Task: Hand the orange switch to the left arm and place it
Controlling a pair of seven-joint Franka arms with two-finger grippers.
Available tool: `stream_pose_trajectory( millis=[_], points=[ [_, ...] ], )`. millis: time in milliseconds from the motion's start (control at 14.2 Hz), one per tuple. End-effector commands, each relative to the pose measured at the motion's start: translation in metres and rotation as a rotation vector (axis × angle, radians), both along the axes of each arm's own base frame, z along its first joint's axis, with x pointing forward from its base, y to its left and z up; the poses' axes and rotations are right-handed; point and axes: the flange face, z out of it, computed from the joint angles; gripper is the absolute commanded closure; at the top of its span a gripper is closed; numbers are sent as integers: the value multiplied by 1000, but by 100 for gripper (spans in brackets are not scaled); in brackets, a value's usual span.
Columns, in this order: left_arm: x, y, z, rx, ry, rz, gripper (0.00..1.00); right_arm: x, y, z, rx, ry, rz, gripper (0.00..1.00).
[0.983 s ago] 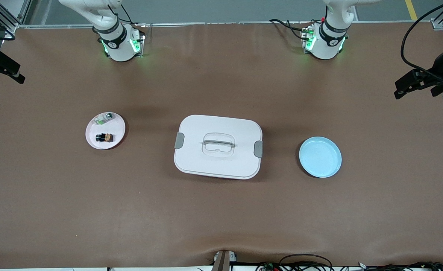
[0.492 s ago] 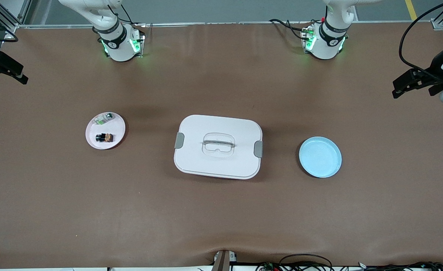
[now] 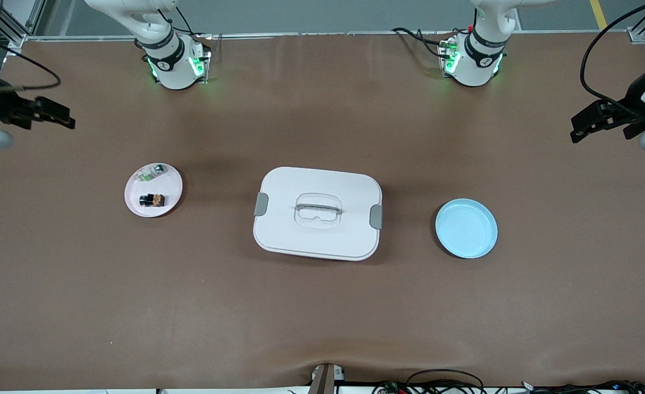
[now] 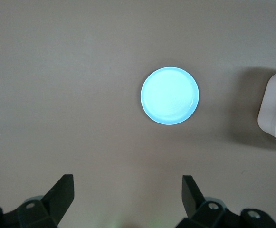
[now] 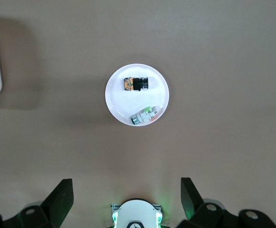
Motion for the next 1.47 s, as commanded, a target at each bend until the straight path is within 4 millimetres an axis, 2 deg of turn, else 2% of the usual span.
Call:
stream_pose_trajectory(
  millis=[0, 211, 421, 632, 913, 1194, 1405],
  points=[
    [-5, -1, 3, -4, 5, -17, 0, 4, 4, -46, -10, -4, -4, 0],
    [-5, -2, 2, -6, 8, -21, 0, 4, 6, -103, -10, -56, -3, 0],
    [-5, -2, 3, -6, 6, -21, 0, -7, 8, -162, -13, -117, -5, 0],
    [-4, -2, 1, -6, 9, -21, 0, -17, 14, -208, -16, -162, 0, 0],
    [1, -2, -7, -7, 20, -21, 0, -9, 21, -252, -17, -151, 16, 0],
    [4, 0, -8, -8, 16, -18, 0, -4, 20, -297, -21, -133, 18, 0],
    [6, 2, -12, -8, 25, -15, 0, -3, 18, -319, -29, -123, 26, 0]
  ],
)
